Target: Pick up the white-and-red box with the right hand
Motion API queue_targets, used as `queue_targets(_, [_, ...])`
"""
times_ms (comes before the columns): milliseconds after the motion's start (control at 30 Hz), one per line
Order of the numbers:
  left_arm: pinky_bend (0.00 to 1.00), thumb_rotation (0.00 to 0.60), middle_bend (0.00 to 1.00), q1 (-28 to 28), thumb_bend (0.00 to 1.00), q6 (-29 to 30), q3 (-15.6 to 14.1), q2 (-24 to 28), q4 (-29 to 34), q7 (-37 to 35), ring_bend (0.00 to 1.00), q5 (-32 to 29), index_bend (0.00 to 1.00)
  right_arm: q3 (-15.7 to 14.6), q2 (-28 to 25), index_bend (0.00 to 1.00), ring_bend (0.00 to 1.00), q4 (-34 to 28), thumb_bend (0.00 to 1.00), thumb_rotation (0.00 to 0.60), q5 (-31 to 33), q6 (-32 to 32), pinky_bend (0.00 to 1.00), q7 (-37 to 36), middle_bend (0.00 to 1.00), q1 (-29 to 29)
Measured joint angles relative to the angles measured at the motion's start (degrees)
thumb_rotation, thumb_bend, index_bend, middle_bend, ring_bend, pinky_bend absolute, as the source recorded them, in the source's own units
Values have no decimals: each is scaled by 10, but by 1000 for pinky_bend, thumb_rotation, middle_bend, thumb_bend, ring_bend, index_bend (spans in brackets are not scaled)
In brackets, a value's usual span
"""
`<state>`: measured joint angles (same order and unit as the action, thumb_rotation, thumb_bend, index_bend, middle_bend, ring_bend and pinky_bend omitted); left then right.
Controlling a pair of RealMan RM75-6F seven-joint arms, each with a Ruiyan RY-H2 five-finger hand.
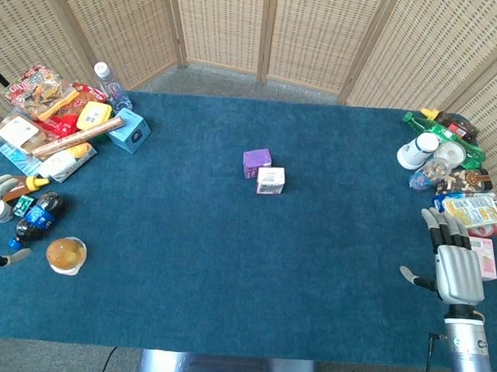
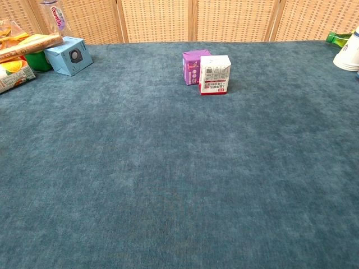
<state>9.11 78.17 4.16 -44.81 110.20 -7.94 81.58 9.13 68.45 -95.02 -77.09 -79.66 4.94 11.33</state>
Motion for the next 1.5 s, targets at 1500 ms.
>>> queue_targets(1500, [0,600,0,-7,87,8,8,19,15,-9,0,-26,74,116,187,0,0,45,0,600,196,188,0,193,0,273])
